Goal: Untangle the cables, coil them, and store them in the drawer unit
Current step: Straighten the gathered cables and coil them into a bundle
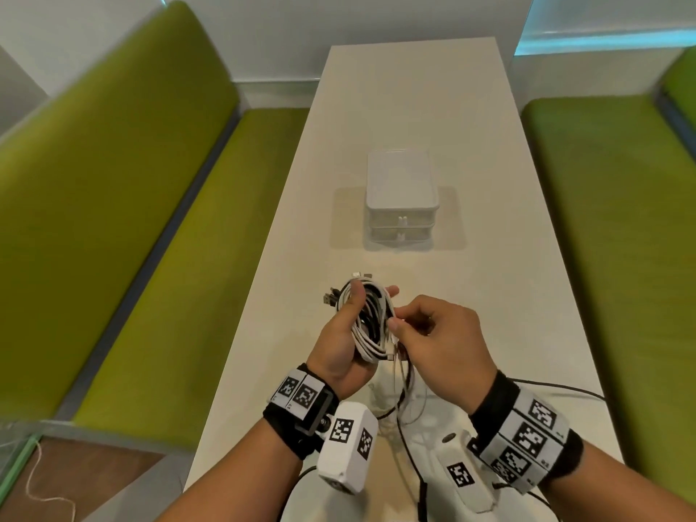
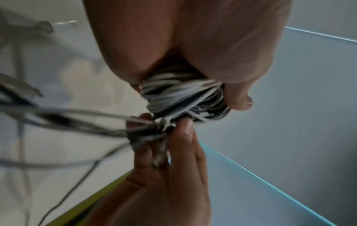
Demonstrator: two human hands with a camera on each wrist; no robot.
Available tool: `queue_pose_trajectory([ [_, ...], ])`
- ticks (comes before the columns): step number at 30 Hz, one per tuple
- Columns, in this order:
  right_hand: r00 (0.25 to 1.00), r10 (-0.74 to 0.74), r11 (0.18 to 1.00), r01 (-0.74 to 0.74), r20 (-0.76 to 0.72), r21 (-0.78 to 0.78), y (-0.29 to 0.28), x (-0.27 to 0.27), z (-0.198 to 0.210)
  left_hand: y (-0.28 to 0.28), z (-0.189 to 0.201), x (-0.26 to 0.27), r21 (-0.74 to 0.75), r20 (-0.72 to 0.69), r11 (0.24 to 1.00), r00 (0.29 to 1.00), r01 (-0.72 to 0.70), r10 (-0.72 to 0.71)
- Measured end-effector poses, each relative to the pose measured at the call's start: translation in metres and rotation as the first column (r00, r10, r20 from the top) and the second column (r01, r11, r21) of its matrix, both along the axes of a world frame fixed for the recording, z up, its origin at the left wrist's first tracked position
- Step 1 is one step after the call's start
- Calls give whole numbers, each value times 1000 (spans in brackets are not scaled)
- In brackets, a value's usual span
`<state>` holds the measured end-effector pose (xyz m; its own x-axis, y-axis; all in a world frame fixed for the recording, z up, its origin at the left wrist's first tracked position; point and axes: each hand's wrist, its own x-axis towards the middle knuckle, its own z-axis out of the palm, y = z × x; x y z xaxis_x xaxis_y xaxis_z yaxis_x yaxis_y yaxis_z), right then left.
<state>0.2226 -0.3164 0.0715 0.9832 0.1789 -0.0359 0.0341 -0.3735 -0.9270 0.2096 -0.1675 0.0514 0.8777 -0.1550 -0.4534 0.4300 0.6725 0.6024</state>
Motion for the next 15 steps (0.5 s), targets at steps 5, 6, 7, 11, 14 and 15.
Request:
queue_pose_trajectory([
  [5,944,222,939,-140,245,-313,1,-7,-5,1,6,8,-71,-6,996,999,-50,50],
  [6,920,261,926,-154,291,-345,2,-9,-4,1,5,9,-81,1,994,997,-73,73],
  [7,904,270,923,-146,330,-356,3,-9,-4,2,4,9,-81,4,992,996,-94,95],
  [11,993,-36,999,39,115,-23,0,9,0,-2,1,13,-77,50,985,986,-154,158],
  [14,997,-80,996,80,1,35,0,11,-2,-5,-2,18,6,80,979,976,-202,201],
  [15,995,-91,991,94,-30,95,0,11,-4,-5,-2,19,34,99,975,972,-219,215],
])
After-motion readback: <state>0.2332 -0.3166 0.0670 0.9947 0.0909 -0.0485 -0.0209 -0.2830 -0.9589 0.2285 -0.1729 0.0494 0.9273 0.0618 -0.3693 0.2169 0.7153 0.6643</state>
